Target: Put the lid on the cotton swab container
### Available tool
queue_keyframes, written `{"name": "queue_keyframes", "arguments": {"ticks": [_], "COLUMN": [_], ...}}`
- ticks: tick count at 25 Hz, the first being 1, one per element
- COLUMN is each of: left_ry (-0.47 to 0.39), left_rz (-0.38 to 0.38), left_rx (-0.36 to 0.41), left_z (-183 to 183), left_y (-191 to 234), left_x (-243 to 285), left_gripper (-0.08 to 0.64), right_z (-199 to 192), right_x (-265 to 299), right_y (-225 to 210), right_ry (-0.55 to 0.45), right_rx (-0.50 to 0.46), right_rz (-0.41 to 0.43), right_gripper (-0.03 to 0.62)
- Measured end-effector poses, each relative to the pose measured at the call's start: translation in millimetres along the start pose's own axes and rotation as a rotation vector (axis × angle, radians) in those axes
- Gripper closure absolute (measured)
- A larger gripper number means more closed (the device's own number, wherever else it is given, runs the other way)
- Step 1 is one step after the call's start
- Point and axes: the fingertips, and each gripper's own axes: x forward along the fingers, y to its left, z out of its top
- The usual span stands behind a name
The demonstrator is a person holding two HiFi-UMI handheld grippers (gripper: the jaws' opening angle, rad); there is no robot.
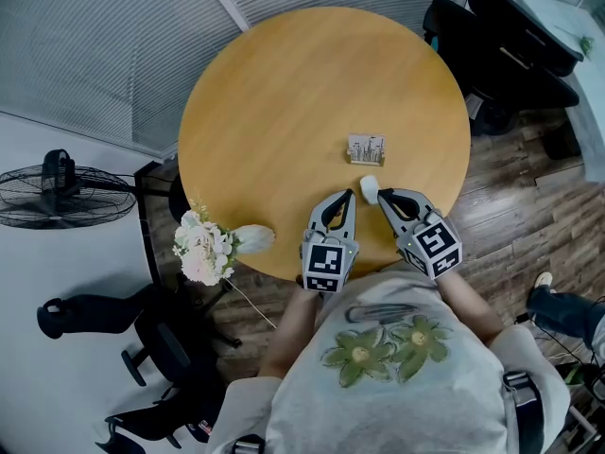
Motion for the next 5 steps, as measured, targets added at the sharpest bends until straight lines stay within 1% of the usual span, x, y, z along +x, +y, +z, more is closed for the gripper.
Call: {"name": "queue_keyframes", "arguments": {"ticks": [5], "left_ry": [-0.001], "left_rz": [0.001], "left_rx": [-0.01], "left_z": [-0.6], "left_y": [0.3], "left_x": [1.3], "left_gripper": [0.56], "right_z": [-2.8], "right_x": [0.0], "right_y": [-1.1], "right_ry": [0.006], "right_rx": [0.002], "right_rz": [0.002], "right_gripper": [0.595]}}
